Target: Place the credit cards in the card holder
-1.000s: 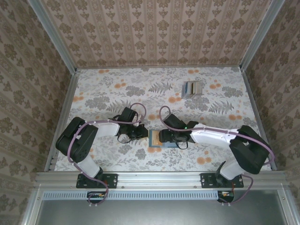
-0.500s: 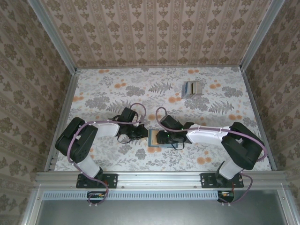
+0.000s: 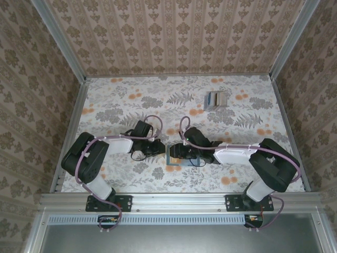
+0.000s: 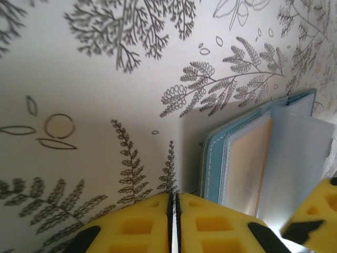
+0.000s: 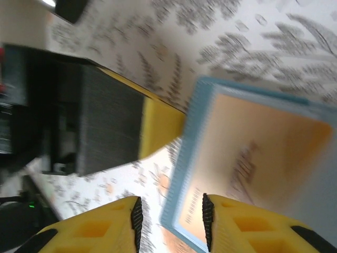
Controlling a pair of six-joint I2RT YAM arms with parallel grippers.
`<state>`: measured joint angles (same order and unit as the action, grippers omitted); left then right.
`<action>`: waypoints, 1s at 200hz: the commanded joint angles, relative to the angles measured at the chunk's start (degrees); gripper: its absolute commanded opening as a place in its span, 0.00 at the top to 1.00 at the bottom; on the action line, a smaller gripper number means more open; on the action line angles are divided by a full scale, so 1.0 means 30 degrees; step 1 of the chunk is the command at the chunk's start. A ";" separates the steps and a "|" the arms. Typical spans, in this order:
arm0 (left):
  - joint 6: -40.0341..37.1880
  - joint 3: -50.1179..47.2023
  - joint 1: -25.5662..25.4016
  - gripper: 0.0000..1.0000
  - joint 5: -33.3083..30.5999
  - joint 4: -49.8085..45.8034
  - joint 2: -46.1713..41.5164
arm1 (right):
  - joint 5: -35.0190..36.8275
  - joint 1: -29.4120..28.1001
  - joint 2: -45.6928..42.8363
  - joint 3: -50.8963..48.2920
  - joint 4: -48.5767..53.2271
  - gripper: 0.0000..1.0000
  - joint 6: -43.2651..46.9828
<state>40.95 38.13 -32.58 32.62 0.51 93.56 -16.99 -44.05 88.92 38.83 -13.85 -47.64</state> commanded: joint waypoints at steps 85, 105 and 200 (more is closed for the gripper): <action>-0.0093 -0.0342 0.0195 0.86 0.0304 0.0421 -0.0241 | 0.4204 0.0363 -0.6274 -0.1749 0.8525 0.38 -0.1692; 0.0120 -0.0524 0.0166 0.86 0.0302 0.0773 -0.0264 | 0.4288 0.0368 -0.6484 -0.2108 0.8287 0.38 -0.1919; 0.0188 -0.0452 0.0137 0.85 0.0234 0.0827 -0.0110 | 0.1070 0.0398 -0.4039 -0.1973 0.3330 0.41 -0.1126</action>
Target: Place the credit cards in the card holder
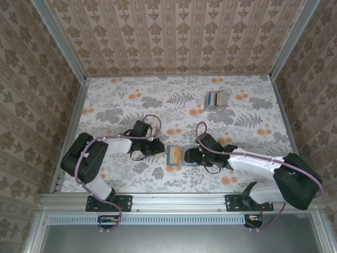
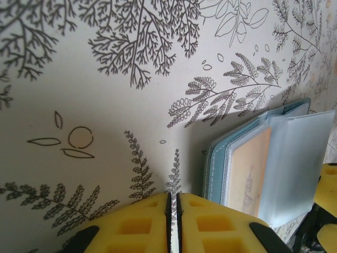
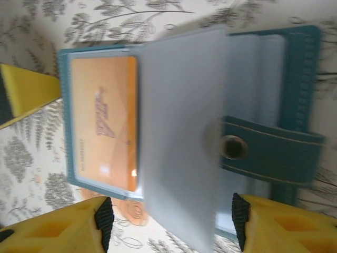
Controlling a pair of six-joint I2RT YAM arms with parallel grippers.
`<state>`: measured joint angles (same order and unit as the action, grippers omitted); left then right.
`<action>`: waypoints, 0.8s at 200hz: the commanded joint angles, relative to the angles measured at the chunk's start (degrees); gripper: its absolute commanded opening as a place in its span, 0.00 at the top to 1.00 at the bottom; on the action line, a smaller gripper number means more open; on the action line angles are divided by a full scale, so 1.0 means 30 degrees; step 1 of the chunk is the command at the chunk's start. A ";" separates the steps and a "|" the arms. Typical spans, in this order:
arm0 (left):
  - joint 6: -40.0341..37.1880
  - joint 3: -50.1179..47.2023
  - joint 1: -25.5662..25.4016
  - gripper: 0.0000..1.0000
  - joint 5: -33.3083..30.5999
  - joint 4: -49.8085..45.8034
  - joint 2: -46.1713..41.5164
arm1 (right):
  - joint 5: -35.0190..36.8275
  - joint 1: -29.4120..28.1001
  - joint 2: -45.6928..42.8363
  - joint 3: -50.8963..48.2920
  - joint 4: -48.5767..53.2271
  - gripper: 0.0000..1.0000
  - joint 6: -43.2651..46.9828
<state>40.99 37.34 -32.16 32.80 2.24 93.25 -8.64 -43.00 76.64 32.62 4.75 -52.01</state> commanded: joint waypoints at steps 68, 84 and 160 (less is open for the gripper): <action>-0.0569 -0.0196 0.2765 0.58 0.0128 -0.1818 -0.2323 | -0.5818 -0.0197 0.4206 0.3112 -0.6303 0.44 0.1700; -0.0797 -0.0151 0.3636 0.56 0.0049 -0.2476 -0.3249 | -0.7643 -0.0107 0.5378 0.3507 -0.8027 0.47 0.1137; -0.2079 0.2071 0.4727 0.53 -0.1104 -0.4752 -0.5120 | 0.3101 0.5977 -0.1768 0.7158 0.1684 0.24 0.7774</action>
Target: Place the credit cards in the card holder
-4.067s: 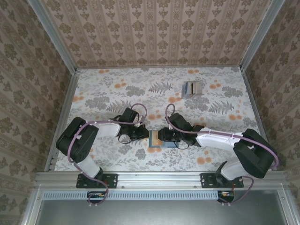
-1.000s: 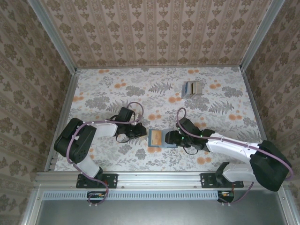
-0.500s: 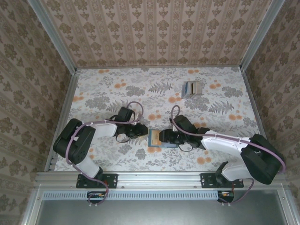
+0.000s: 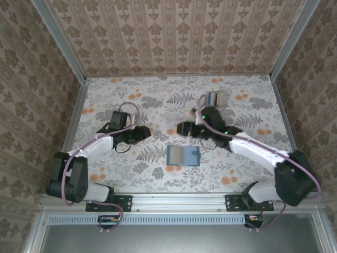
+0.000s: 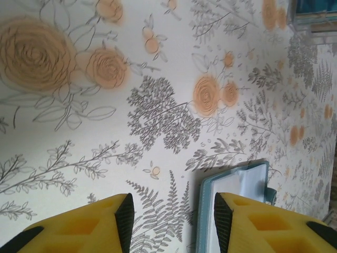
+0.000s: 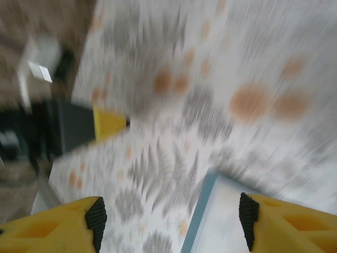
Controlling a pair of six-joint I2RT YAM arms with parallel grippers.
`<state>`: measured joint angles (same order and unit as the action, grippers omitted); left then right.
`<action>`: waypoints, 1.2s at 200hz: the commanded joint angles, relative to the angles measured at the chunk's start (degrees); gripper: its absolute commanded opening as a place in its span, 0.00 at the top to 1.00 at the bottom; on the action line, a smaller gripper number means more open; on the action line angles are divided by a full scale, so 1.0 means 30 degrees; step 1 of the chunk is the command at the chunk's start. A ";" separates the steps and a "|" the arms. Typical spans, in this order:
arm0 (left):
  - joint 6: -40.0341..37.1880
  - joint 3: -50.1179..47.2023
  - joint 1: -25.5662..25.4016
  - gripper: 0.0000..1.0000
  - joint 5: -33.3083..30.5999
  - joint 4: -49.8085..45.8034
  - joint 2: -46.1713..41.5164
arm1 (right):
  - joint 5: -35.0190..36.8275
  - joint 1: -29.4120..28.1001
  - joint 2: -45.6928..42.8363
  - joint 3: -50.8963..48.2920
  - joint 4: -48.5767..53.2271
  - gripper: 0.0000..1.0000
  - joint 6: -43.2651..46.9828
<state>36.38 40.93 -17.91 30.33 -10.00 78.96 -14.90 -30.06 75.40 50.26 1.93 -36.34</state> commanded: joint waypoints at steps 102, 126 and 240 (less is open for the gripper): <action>-0.2273 0.2996 -0.1705 0.52 -0.2639 -0.2702 -0.0622 | 0.4371 0.8324 0.9814 1.0640 0.7095 0.24 0.5236; -0.2339 0.2750 -0.1634 0.52 -0.3267 -0.3037 -0.0844 | 0.4461 0.8489 1.1295 1.2221 0.7814 0.24 0.5568; -0.1784 0.1796 -0.1645 0.52 -0.3328 -0.2847 -0.1773 | 0.1342 0.8548 1.5176 1.4970 0.8770 0.28 0.6388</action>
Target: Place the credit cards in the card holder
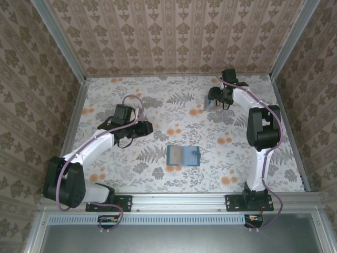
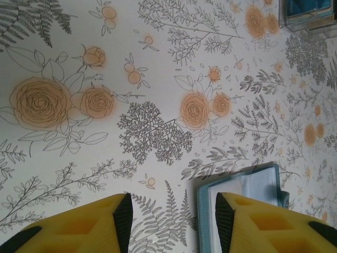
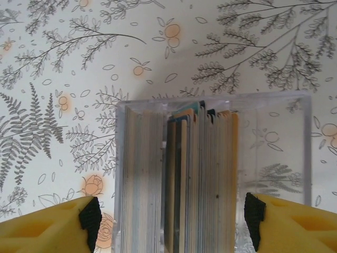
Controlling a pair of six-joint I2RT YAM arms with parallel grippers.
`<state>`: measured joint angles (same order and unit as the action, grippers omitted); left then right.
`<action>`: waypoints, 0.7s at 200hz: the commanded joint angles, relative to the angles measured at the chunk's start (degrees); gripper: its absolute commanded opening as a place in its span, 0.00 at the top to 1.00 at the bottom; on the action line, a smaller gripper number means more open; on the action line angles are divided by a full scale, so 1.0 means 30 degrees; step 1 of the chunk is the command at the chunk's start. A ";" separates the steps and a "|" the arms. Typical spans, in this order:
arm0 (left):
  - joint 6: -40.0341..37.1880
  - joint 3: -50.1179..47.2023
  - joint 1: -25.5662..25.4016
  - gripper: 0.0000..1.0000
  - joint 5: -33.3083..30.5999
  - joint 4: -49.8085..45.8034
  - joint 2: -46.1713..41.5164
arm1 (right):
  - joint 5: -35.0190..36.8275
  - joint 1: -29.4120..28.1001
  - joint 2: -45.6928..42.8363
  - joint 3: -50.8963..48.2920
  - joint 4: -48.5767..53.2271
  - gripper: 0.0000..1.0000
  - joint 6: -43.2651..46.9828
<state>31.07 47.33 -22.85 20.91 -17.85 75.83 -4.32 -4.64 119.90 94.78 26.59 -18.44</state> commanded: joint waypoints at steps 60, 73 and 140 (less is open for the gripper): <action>0.0511 -0.1395 -0.0129 0.52 -0.0572 0.0192 -0.1509 | -0.6789 0.0418 -0.0600 -0.0667 -0.1985 0.42 -0.0758; 0.0717 -0.1508 -0.0145 0.52 -0.0373 0.0344 -0.1685 | -0.7332 0.0536 -0.0941 -0.1154 -0.2565 0.44 -0.0993; 0.0567 -0.1887 -0.0322 0.52 -0.0485 0.0345 -0.1598 | -0.7758 0.0955 -0.1370 -0.2560 -0.4107 0.57 -0.1726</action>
<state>32.34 42.59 -23.46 19.66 -17.15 71.66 -24.77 -1.85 118.87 89.12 17.67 -22.04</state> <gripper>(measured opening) 0.480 0.457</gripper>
